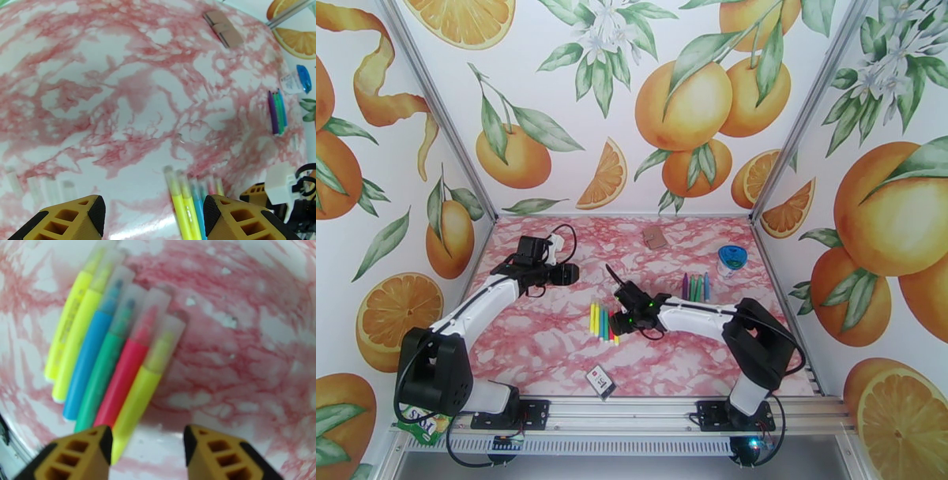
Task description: Open the pen caps
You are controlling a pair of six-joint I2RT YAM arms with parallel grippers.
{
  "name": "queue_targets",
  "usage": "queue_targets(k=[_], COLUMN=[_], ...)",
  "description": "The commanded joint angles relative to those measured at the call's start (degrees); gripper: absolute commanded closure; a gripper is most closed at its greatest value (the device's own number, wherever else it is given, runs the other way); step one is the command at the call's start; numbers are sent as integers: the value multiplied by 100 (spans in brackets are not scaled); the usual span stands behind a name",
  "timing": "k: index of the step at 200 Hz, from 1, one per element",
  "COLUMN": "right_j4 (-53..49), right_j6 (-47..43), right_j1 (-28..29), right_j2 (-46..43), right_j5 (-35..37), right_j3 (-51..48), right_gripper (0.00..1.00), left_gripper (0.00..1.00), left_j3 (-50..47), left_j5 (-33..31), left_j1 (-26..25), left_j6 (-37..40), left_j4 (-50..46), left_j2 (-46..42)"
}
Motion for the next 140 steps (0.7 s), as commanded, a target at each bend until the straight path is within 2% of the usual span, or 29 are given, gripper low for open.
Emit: queue_targets(k=[1,46,140], right_j4=[144,89,-756], right_j6=[87,118,199], right_j1=[57,90,95], right_j2=[173,321,496], right_j5=[-54,65,1052], right_j3=[188,244,496], right_gripper=[48,50,57], left_gripper=[31,31,31], left_j3=[-103,-192,-342], left_j5=[-5,-56,-69], left_j1=[45,52,81], left_j6=[-14,3,-42], left_j4=[161,169,336], left_j2=[-157,-209,-230])
